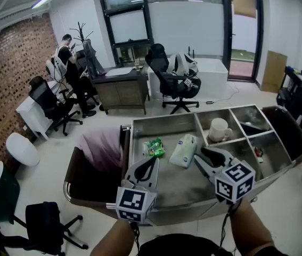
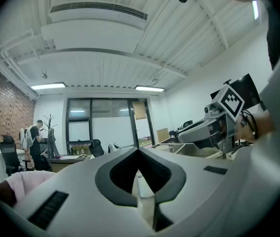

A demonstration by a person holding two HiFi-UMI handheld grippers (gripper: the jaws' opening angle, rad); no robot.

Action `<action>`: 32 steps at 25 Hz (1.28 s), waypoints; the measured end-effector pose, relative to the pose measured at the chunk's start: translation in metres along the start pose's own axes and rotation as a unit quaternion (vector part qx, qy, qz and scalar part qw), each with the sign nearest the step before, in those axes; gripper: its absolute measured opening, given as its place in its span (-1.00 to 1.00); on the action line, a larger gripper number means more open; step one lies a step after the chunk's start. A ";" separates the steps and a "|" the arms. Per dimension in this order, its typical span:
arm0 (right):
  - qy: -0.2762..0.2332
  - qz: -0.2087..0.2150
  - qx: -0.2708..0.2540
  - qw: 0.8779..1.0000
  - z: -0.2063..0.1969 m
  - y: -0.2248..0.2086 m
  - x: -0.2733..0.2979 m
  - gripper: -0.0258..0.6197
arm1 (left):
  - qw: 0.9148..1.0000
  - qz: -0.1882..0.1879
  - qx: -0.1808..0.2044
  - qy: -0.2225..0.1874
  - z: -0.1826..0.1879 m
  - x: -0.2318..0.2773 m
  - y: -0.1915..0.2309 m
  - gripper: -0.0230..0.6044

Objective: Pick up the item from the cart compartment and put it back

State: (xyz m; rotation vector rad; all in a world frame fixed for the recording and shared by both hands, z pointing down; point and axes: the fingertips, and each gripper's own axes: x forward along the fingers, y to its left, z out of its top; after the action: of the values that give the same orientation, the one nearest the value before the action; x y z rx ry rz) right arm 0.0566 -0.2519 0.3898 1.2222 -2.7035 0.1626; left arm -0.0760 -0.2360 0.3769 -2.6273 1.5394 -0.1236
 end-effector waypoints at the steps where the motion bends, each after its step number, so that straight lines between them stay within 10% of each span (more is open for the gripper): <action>1: 0.008 -0.004 -0.001 1.000 -0.001 0.000 0.010 -0.36 | 1.000 0.000 -0.001 -0.002 0.001 0.005 0.005 -0.93; 18: 0.169 -0.101 0.093 0.976 -0.055 -0.049 0.132 0.42 | 1.000 -0.015 -0.020 -0.004 -0.007 0.048 0.042 -0.93; 25: 0.246 -0.120 0.100 0.957 -0.099 -0.061 0.162 0.42 | 0.999 -0.023 -0.029 -0.006 -0.007 0.049 0.044 -0.93; 32: 0.283 -0.108 0.108 0.947 -0.127 -0.062 0.171 -0.03 | 0.999 -0.028 -0.030 -0.006 -0.007 0.046 0.043 -0.93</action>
State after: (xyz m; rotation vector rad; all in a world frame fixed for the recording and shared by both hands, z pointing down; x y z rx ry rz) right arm 0.0063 -0.3964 0.5498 1.2734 -2.0826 0.6810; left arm -0.0921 -0.2972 0.3799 -2.7133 1.4885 -0.0663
